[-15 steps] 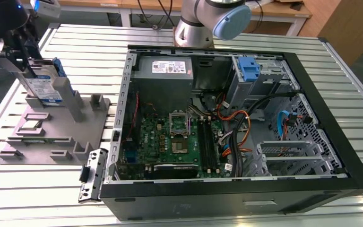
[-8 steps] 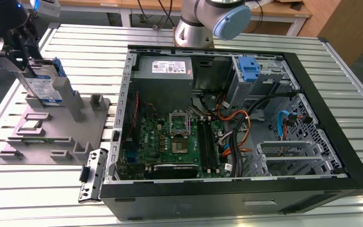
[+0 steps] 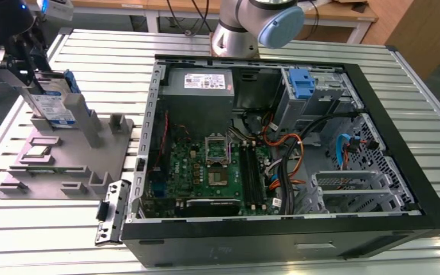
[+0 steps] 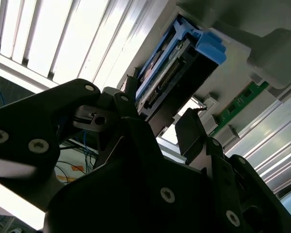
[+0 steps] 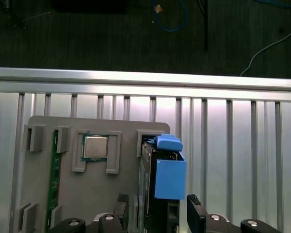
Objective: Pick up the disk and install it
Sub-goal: 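Pick up the disk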
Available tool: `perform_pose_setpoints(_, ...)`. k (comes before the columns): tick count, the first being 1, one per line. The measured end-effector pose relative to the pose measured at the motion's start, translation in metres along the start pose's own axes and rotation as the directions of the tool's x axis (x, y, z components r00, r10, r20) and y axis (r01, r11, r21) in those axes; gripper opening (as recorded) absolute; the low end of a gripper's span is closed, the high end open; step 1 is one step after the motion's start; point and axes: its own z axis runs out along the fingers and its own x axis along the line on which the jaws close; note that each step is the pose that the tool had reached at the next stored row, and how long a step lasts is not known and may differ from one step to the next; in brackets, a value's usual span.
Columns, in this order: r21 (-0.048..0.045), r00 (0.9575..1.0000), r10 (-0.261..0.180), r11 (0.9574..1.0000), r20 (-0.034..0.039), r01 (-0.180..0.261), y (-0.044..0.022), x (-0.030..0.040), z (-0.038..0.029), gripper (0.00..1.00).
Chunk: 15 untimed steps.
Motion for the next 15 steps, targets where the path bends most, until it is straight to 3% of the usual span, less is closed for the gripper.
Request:
perform_pose_setpoints(7, 0.0, 1.0, 0.0, 1.0, 0.0, 0.0, 0.0, 0.0, -0.0002, 0.57)
perform_pose_setpoints(8, -0.0001, 1.0, 0.0, 1.0, 0.0, 0.0, 0.0, 0.0, -0.0002, 0.51)
perform_pose_setpoints(15, -0.0003, 1.0, 0.0, 1.0, -0.0001, 0.0, 0.0, -0.0001, -0.0014, 0.51)
